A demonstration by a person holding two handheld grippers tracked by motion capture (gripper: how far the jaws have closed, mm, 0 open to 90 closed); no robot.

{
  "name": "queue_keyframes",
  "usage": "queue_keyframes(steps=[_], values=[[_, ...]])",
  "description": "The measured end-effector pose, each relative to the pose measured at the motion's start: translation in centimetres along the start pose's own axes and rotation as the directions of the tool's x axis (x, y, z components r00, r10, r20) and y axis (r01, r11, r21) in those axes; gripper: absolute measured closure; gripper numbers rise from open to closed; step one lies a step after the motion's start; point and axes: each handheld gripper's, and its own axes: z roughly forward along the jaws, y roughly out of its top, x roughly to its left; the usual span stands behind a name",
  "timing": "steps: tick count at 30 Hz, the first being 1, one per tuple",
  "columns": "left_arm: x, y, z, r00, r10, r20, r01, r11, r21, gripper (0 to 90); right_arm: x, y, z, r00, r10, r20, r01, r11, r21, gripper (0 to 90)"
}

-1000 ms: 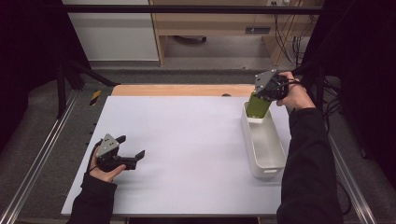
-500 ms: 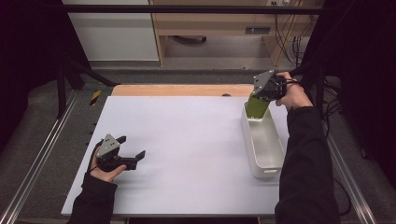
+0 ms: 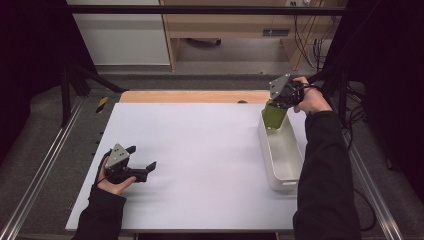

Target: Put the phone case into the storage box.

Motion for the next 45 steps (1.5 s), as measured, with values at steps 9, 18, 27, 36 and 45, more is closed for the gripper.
queue_keyframes(steps=[9, 18, 27, 36, 45], values=[[0.0, -0.1, 0.2, 1.0000, 0.003, 0.001, -0.003, 1.0000, 0.007, 1.9, -0.5, -0.4, 1.0, 0.9998, -0.007, -0.021, 0.008, 1.000, 0.015, 78.2], [0.1, -0.1, 0.2, 1.0000, 0.000, 0.000, 0.000, 1.0000, 0.008, 1.9, -0.9, -0.3, 1.4, 0.9996, -0.002, -0.029, 0.002, 1.000, 0.022, 78.2], [0.1, -0.2, 0.3, 1.0000, 0.000, 0.001, 0.000, 0.9999, 0.014, 1.9, -1.2, -0.5, 1.8, 0.9998, 0.000, -0.022, 0.000, 1.000, 0.030, 77.1], [0.1, -0.1, 0.2, 1.0000, -0.001, 0.000, 0.001, 0.9999, 0.011, 1.9, -1.2, -0.3, 2.1, 0.9999, 0.014, -0.008, -0.014, 0.999, 0.043, 71.1], [0.1, -0.2, 0.2, 1.0000, 0.000, 0.000, 0.000, 0.9999, 0.012, 1.9, -1.5, -0.2, 2.1, 0.9981, 0.053, 0.033, -0.053, 0.998, 0.026, 54.2]])
